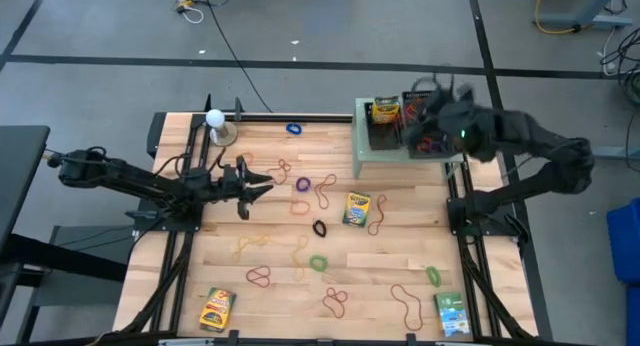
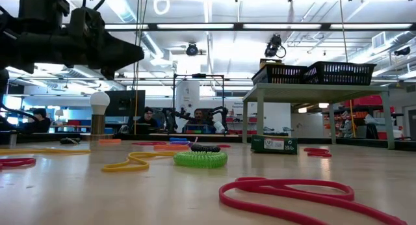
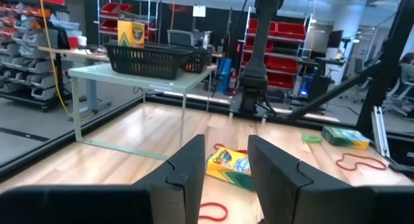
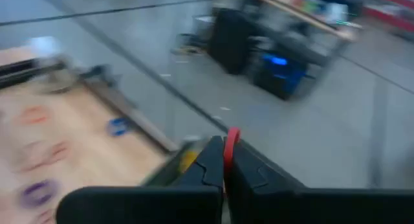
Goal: Pick & Place Office Desk Supplies
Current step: Put the red rubber band into the top right black bin on the shelf
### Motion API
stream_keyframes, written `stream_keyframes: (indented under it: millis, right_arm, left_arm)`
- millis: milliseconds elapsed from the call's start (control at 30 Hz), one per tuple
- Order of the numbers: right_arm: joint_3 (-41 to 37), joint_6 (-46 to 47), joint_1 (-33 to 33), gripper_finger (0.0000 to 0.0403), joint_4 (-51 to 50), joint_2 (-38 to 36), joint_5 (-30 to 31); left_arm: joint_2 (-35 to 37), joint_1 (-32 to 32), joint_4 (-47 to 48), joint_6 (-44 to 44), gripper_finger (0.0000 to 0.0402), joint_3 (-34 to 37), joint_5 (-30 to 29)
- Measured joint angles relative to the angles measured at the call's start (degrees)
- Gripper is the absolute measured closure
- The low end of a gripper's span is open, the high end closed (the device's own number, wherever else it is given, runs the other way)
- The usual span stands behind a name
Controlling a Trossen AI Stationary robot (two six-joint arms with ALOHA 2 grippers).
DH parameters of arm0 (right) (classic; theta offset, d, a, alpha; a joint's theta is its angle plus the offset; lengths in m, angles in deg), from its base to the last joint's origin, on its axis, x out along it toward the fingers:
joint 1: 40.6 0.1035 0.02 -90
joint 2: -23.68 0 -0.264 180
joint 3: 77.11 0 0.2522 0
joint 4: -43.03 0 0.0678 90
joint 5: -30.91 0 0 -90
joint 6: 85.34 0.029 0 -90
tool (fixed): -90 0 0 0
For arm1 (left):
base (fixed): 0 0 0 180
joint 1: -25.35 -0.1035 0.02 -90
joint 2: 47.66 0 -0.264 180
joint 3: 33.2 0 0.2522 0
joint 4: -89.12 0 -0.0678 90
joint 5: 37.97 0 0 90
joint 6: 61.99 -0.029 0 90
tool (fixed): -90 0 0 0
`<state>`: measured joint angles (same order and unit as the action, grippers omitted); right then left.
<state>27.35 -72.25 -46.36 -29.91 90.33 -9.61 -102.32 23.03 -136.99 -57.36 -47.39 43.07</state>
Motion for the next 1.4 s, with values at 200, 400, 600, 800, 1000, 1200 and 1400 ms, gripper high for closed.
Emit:
stream_keyframes:
  millis: [200, 400, 600, 800, 1000, 1200, 1400]
  right_arm:
    - [0.57, -4.19, -17.13, 0.0400, -0.51, 0.29, -1.57]
    - [-4.35, -8.34, -31.92, 0.0400, 4.31, 2.43, -12.74]
    - [-10.50, -9.96, -40.01, 0.0400, 5.67, 5.46, -19.13]
    - [-14.37, -8.79, -43.41, 0.0387, 6.70, 8.03, -24.40]
    - [-14.39, -5.90, -43.24, 0.0327, 5.32, 9.44, -27.43]
    - [-13.83, -0.17, -41.40, 0.0238, 2.08, 9.46, -28.96]
    - [-10.36, 6.82, -37.26, 0.0169, -2.41, 9.46, -28.09]
  left_arm:
    - [0.00, 0.09, 0.07, 0.01, 0.0277, 0.00, 0.01]
    - [0.00, 0.08, 0.07, 0.03, 0.0276, 0.00, 0.01]
    - [-0.02, 0.08, 0.10, 0.04, 0.0276, 0.00, 0.01]
    - [-0.04, 0.08, 0.10, 0.05, 0.0276, 0.00, 0.01]
    - [-0.04, 0.08, 0.10, 0.05, 0.0276, 0.00, 0.01]
    - [-0.04, 0.08, 0.10, 0.05, 0.0276, 0.00, 0.01]
    - [-0.04, 0.08, 0.12, 0.05, 0.0276, 0.00, 0.01]
